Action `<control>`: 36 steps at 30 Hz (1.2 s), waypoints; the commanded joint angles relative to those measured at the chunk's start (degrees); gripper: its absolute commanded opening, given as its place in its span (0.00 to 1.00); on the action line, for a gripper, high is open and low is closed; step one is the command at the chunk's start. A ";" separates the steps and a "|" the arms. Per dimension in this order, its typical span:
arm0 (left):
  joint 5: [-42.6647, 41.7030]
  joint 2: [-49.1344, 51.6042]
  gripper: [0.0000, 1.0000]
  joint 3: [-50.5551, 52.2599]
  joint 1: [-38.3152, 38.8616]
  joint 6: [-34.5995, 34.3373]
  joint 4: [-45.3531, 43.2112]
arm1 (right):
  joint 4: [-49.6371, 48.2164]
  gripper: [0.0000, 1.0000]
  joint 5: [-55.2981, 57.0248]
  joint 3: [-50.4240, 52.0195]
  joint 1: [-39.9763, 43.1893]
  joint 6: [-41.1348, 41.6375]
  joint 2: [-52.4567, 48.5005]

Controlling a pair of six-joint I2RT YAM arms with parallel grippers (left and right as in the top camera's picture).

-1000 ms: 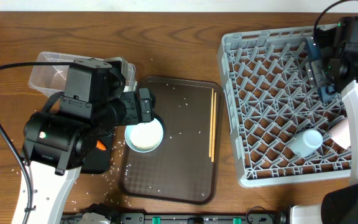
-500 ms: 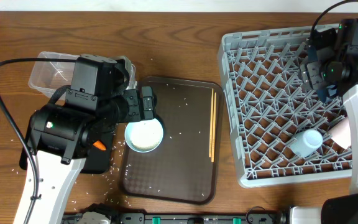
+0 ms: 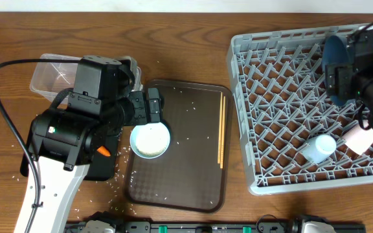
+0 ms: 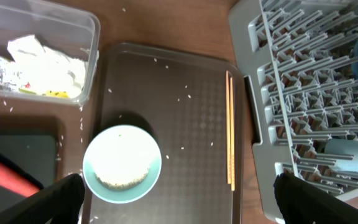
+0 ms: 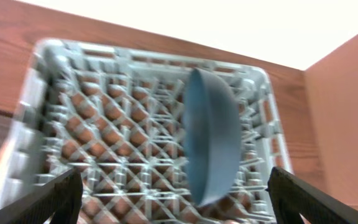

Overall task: Sort waste into correct bins and load items into the dishwasher rack
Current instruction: 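Grasp the rim of the white rice bowl with the left gripper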

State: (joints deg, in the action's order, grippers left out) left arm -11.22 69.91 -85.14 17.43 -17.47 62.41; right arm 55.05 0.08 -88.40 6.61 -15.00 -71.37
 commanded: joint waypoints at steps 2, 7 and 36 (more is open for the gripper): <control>0.31 -0.04 0.98 -1.03 0.11 4.04 -0.81 | 2.03 0.86 -7.50 -0.63 -0.33 15.02 1.33; 0.31 -0.15 0.98 -1.03 0.11 7.43 -0.57 | 1.66 0.99 -25.09 -0.63 -0.31 20.09 4.66; 10.60 16.52 0.78 20.31 8.02 2.64 0.96 | 0.96 0.98 -20.61 -0.63 -10.05 23.32 -0.02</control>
State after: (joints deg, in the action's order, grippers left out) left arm -8.67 86.63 -64.95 26.59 -10.72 63.33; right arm 55.75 -20.93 -88.44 -2.83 7.29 -71.42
